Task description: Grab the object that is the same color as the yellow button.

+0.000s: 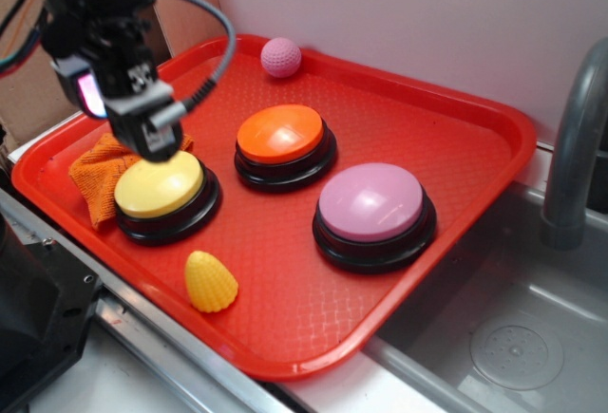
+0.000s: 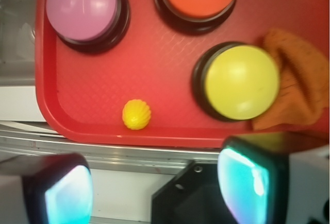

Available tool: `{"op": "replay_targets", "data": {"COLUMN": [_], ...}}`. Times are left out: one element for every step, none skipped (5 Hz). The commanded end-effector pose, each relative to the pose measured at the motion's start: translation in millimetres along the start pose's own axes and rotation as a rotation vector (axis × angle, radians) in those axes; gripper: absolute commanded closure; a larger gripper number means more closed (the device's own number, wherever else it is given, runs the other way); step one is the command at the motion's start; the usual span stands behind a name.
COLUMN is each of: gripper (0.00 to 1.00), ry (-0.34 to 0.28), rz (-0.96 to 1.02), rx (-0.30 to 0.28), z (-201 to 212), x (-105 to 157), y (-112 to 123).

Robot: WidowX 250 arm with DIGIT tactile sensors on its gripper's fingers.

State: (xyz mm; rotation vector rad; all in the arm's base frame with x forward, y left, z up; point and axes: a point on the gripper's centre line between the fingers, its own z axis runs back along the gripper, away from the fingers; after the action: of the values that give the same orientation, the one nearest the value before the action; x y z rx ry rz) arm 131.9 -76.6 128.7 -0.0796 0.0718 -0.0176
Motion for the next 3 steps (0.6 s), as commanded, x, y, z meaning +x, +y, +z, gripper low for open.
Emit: {"op": "replay_targets", "data": {"gripper": [0.00, 0.00, 0.00], "ry": [-0.010, 0.004, 0.015], "rz": [0.061, 0.132, 0.168], "rx": [0.046, 0.041, 0.044], "z": [-27.4, -45.5, -54.0], "x": [9.6, 11.2, 10.0], "y": [-17.0, -16.9, -17.5]}}
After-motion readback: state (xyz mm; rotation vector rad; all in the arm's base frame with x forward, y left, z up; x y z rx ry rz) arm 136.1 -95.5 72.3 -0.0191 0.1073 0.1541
